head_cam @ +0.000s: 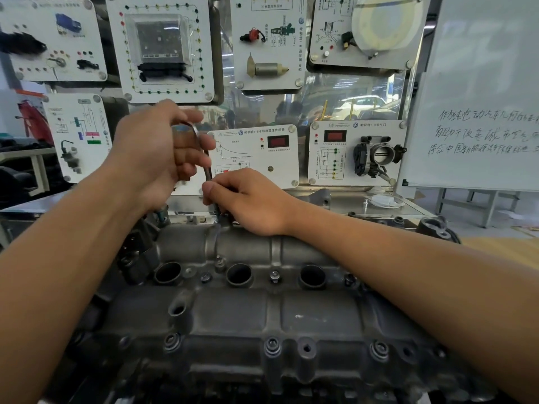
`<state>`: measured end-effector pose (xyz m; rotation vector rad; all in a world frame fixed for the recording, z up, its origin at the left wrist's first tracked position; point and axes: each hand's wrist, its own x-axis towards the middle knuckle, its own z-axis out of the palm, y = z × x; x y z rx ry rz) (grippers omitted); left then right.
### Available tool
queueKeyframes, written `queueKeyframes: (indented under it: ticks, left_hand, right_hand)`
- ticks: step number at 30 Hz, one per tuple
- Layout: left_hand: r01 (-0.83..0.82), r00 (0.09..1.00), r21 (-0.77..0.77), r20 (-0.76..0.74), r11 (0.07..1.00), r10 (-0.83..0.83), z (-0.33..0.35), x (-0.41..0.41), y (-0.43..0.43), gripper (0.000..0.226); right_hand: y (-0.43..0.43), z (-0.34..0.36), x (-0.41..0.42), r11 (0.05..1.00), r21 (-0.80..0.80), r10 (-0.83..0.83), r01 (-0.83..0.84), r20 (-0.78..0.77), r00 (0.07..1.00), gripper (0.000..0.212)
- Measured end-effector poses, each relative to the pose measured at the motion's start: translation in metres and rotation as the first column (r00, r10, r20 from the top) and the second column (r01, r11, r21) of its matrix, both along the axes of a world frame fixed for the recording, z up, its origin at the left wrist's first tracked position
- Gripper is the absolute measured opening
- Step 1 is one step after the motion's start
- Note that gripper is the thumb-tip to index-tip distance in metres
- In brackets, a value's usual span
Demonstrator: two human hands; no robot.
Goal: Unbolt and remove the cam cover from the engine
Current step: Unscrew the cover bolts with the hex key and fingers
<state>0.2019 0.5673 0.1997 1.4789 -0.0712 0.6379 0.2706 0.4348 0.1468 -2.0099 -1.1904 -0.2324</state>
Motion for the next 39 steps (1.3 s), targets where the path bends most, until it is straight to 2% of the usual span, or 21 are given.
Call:
queueKeyframes:
  ticks: [4, 7, 10, 13, 16, 19, 21, 26, 33, 39]
  left_hand:
    - [0.24, 0.969, -0.144, -0.015, 0.96, -0.245, 0.003, -0.007, 0.01, 0.03]
    - [0.414, 0.907, -0.133, -0.027, 0.901, -0.42, 0.002, -0.01, 0.01, 0.028]
    - [0.481, 0.875, -0.083, -0.017, 0.873, -0.484, 0.001, -0.011, 0.011, 0.019]
    - [0.41, 0.912, 0.038, -0.008, 0.911, -0.41, 0.0, -0.009, 0.009, 0.022]
    - [0.193, 0.98, 0.179, 0.014, 0.965, -0.199, -0.004, -0.005, 0.0, 0.023]
    - [0.035, 0.998, 0.16, 0.049, 0.986, -0.044, -0.006, -0.002, -0.006, 0.012]
    - [-0.015, 0.999, 0.116, 0.047, 0.993, 0.01, -0.005, -0.001, -0.006, 0.015]
    - [-0.039, 0.999, 0.029, 0.033, 0.999, 0.038, -0.002, 0.0, -0.009, 0.016]
    - [-0.107, 0.985, 0.05, 0.142, 0.993, 0.099, -0.003, 0.003, -0.013, 0.017]
    - [-0.11, 0.989, 0.008, 0.104, 0.994, 0.108, -0.001, 0.004, -0.008, 0.02]
  right_hand:
    - [0.0, 0.001, -0.001, 1.0, 0.0, -0.002, 0.002, -0.003, 1.0, 0.037]
    - [0.0, 0.0, 0.0, 1.0, 0.017, -0.014, 0.014, 0.004, 1.0, 0.038]
    - [-0.001, -0.001, 0.002, 0.999, 0.03, -0.015, 0.015, -0.005, 1.0, 0.038]
    - [0.0, -0.001, 0.002, 1.0, 0.026, -0.009, 0.009, 0.001, 1.0, 0.036]
    - [0.0, -0.001, 0.001, 1.0, 0.016, 0.006, -0.006, -0.003, 1.0, 0.035]
    - [0.0, -0.001, 0.002, 1.0, 0.011, 0.007, -0.007, 0.006, 1.0, 0.035]
    - [0.0, -0.001, 0.001, 1.0, 0.002, 0.003, -0.003, 0.016, 1.0, 0.036]
    - [0.0, -0.002, 0.0, 1.0, 0.012, 0.003, -0.003, 0.027, 1.0, 0.034]
    - [0.001, -0.002, -0.001, 1.0, 0.02, -0.014, 0.012, 0.087, 0.996, 0.041]
    - [0.0, -0.001, -0.002, 1.0, 0.015, -0.016, 0.015, 0.097, 0.995, 0.04]
